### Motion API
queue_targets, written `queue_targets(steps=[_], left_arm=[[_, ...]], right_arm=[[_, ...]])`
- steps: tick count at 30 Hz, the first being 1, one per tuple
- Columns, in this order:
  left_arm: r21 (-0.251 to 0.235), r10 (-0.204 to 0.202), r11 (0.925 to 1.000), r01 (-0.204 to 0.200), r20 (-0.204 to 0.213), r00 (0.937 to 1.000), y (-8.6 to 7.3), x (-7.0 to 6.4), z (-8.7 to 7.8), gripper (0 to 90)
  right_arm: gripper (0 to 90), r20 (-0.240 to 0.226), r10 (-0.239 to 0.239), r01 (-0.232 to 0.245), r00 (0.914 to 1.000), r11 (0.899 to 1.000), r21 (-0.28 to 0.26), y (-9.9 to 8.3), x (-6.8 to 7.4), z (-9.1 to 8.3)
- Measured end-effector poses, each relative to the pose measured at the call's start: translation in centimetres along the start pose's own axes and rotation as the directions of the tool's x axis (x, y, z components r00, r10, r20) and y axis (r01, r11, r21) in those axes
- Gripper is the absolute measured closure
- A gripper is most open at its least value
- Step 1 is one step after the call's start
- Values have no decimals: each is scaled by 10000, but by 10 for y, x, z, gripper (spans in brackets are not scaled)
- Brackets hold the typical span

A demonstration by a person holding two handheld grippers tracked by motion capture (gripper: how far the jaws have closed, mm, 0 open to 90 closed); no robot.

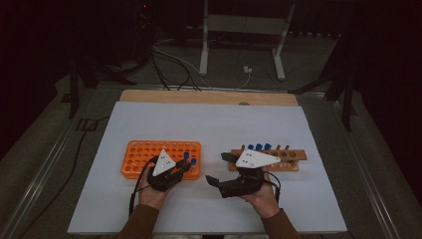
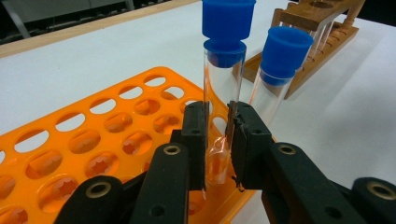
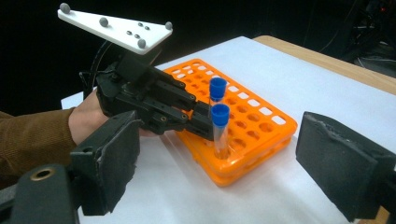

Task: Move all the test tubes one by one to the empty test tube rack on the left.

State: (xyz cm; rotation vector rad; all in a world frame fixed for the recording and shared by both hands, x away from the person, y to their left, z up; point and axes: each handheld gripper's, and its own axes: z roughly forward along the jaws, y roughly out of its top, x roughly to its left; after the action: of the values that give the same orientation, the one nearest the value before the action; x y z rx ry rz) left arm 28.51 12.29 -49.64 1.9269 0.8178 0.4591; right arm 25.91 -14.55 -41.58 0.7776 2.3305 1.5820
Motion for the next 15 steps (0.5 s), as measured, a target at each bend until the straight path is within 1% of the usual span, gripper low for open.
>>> queue_targets(steps=[4, 7, 9, 15], left_arm=[[180, 6, 9998, -5, -71, 10000, 0, -1, 1, 782], [397, 91, 9992, -86, -126, 9999, -2, -2, 2, 783], [388, 76, 9992, -69, -171, 9998, -3, -3, 2, 783], [282, 216, 9994, -206, -353, 9991, -6, -7, 0, 784]], right_arm=[[137, 8, 8, -8, 10000, 10000, 13, -1, -1, -1], [137, 41, -2, 1, 10000, 10000, 36, -1, -1, -1], [137, 85, -25, 24, 10000, 10000, 41, -2, -1, -2], [136, 201, -13, 11, 9998, 10000, 85, -3, -3, -3]])
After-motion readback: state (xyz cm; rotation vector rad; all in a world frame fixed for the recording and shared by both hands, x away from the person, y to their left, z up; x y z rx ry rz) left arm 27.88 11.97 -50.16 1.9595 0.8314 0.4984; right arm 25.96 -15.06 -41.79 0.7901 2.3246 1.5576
